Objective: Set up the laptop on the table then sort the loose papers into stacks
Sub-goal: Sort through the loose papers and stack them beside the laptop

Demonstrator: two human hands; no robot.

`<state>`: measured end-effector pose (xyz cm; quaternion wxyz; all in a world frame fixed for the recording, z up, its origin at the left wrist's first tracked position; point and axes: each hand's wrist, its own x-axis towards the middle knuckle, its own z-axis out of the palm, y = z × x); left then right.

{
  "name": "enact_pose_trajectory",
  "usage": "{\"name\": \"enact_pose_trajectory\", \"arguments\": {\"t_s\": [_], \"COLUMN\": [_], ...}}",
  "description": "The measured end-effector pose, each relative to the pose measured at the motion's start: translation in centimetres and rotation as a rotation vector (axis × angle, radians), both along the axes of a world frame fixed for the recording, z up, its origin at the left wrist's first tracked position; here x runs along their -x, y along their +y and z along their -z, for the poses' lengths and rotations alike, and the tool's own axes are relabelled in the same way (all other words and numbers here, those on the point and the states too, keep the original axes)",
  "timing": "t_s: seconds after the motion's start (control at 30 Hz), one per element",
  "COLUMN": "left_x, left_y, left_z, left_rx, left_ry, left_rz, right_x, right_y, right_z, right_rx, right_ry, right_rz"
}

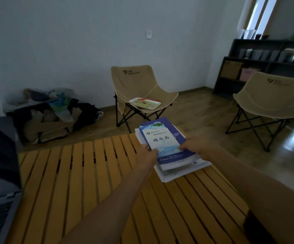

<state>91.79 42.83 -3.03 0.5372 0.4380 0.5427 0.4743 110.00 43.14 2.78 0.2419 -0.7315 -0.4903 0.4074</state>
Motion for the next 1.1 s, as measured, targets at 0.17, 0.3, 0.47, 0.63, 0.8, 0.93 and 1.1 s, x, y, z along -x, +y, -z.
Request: {"name": "enact_pose_trajectory", "arguments": {"t_s": [0.17,0.3,0.47,0.63,0.8,0.93,1.1], "left_x": [-1.4,-1.2,-0.2,0.3,-1.3,-4.6,-9.5], "left_y": [0.3,0.7,0.8,-3.2,-11.7,-19.0,-23.0], "left_z": [1.8,2.4,2.4,0.6,-0.8,-2.0,-0.9], "left_rx": [0.009,-0.024,-0.068,-0.164,-0.250,-0.318,-0.233], "left_ry": [0.053,0.171,0.453,0.473,0.533,0.545,0.483], "left_rz": [-0.022,-0.059,0.029,0.007,0.178,0.471,0.604], "right_x": [-0.5,-0.2,-0.9,-3.2,-5.9,-9.2,-14.3], "right_y": [1.2,2.1,2.2,-0.8,-8.1,-15.4,-23.8], "right_z": [1.8,2.5,3.4,1.5,-1.0,-1.9,0.9], "right_rx": [-0.035,-0.067,-0.073,-0.116,-0.124,-0.188,-0.090], "right_ry": [-0.120,-0.131,-0.321,-0.370,-0.473,-0.370,0.147], "right_rz": [-0.033,-0.047,-0.112,-0.149,-0.237,-0.051,0.376]}}
